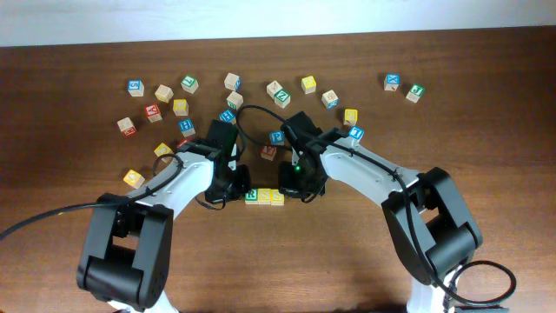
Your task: Spell out RSS
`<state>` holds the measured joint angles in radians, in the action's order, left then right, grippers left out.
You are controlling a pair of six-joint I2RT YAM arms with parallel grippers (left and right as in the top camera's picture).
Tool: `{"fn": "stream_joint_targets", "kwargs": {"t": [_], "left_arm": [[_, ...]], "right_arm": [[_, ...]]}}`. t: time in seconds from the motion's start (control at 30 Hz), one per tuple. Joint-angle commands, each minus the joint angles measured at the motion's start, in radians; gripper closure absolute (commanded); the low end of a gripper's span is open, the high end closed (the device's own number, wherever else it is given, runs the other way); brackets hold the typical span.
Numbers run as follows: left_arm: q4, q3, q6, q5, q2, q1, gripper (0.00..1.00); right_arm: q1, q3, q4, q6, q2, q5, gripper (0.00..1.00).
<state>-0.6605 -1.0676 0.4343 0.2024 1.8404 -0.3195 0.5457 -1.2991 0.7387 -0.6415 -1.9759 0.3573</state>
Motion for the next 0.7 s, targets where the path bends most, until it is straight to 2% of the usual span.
{"fn": "stream_joint_targets", "kwargs": {"t": [0.0, 0.1, 0.3, 0.47, 0.67], "left_arm": [[0.002, 0.007, -0.025, 0.037, 0.011, -0.007, 0.94], [-0.021, 0.007, -0.025, 0.037, 0.011, -0.007, 0.98], [-0.04, 0.007, -0.025, 0.033, 0.011, -0.006, 0.98], [-0.08, 0.007, -0.024, -0.082, 0.011, -0.005, 0.99], [-0.153, -0.013, 0.021, -0.177, -0.053, 0.035, 1.0]], "right_arm": [[0.018, -0.013, 0.005, -0.022, -0.011, 0.001, 0.96], [0.006, -0.013, 0.016, 0.011, -0.011, -0.029, 0.96], [0.002, -0.013, 0.01, 0.042, -0.011, -0.035, 0.94], [-0.006, -0.027, 0.053, 0.062, -0.011, -0.09, 0.9], [-0.06, -0.215, 0.312, 0.141, 0.028, -0.209, 0.9]]}}
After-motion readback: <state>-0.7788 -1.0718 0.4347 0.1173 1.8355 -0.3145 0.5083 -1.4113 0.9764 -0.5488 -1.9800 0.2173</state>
